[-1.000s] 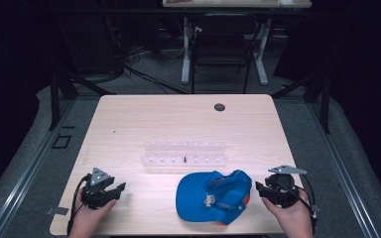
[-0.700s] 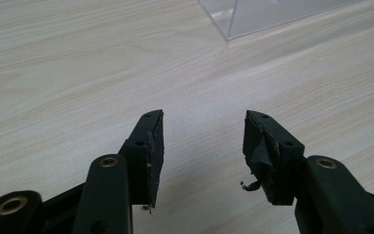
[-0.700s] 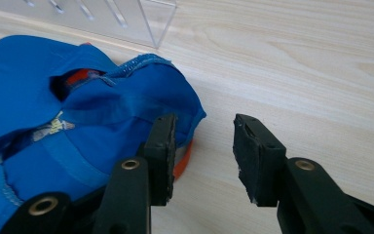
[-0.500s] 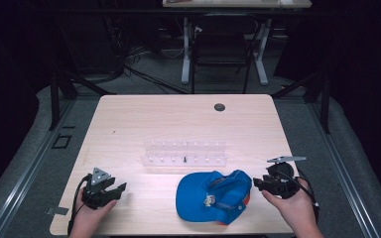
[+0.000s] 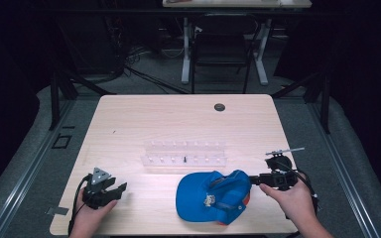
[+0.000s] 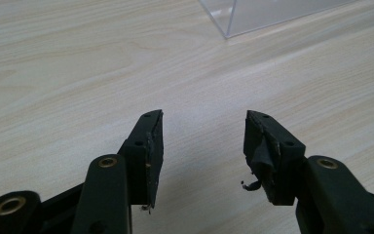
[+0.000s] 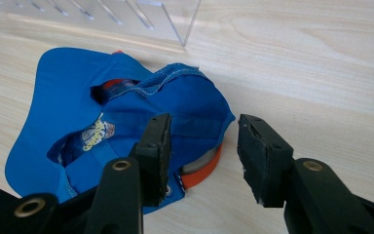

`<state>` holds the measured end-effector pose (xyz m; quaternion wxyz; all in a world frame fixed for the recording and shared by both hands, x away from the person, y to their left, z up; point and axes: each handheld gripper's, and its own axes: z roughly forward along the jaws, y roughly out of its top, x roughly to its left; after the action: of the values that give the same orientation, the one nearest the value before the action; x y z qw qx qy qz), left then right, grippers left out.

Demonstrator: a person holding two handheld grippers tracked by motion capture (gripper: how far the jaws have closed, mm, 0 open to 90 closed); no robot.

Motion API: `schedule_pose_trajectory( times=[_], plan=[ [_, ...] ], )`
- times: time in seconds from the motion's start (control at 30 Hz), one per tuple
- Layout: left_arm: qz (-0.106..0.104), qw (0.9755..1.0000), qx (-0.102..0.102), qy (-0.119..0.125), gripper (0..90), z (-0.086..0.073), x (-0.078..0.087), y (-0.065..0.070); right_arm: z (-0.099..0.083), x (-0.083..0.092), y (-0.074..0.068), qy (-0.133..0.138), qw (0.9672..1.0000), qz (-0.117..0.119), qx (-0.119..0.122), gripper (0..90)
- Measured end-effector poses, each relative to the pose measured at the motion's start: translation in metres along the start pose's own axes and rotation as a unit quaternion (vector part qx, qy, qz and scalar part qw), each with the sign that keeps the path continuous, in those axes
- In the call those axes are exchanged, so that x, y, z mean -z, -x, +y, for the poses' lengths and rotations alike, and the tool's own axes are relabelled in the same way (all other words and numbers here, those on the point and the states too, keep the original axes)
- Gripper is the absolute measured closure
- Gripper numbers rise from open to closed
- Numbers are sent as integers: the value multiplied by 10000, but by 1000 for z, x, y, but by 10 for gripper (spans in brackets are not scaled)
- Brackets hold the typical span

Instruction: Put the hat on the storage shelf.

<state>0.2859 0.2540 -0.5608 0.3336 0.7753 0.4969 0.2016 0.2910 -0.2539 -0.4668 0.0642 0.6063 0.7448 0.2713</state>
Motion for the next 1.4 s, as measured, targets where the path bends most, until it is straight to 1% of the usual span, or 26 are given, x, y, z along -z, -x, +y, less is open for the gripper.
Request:
schedule_pose_trajectory(
  times=[0.03,0.1,0.13,0.2,0.23,0.27,0.4,0.43,0.5,0.57,0.63,0.67,0.8,0.9,1.1,1.13,1.17,1.27,1.4],
  plan=[
    [6,10000,0,-2,500,0,0,0,1,-1,-1,-105,9999,-17,-28,556],
    [16,10000,24,-1,502,0,0,0,3,-3,-2,-147,9999,-30,-33,553],
    [17,10000,17,-5,501,0,-1,0,3,-4,-3,-188,9998,28,-62,549],
    [23,10000,3,-16,502,0,-1,0,4,-7,-4,-273,9996,49,-70,536],
    [22,10000,5,-15,502,0,-1,0,5,-8,-5,-254,9996,84,-132,531],
    [20,10000,-16,-25,501,0,-1,0,5,-9,-5,-347,9993,107,-114,526],
    [9,10000,-13,-33,501,0,-1,1,5,-15,-9,-389,9987,217,-252,525],
    [13,10000,-14,-30,501,0,-1,1,6,-16,-9,-472,9982,251,-258,525],
    [9,10000,-13,-29,501,0,-1,1,6,-18,-10,-491,9981,253,-286,524],
    [14,10000,-14,-29,501,0,-1,1,6,-21,-10,-527,9980,227,-265,523],
    [13,10000,-16,-29,501,0,-1,1,6,-24,-11,-547,9978,205,-325,522],
    [9,10000,-14,-30,501,0,-1,1,5,-26,-11,-542,9977,236,-343,522],
    [11,10000,-13,-42,501,0,-1,1,3,-31,-10,-783,9962,238,-289,526],
    [12,10000,-10,-41,501,0,-2,1,1,-33,-11,-822,9958,274,-299,555],
    [27,10000,-31,-46,501,0,-1,1,-1,-37,-9,-1072,9937,263,-187,609],
    [27,10000,-29,-46,501,0,-1,1,-2,-38,-9,-1061,9938,264,-223,630],
    [28,10000,-31,-54,501,0,-1,1,-3,-38,-9,-1075,9937,257,-210,648],
    [29,10000,-21,-58,501,0,-2,1,-5,-41,-9,-1193,9926,157,-142,706],
    [30,10000,-28,-64,501,0,-2,1,-6,-43,-10,-1326,9911,112,-58,765]
  ],
)
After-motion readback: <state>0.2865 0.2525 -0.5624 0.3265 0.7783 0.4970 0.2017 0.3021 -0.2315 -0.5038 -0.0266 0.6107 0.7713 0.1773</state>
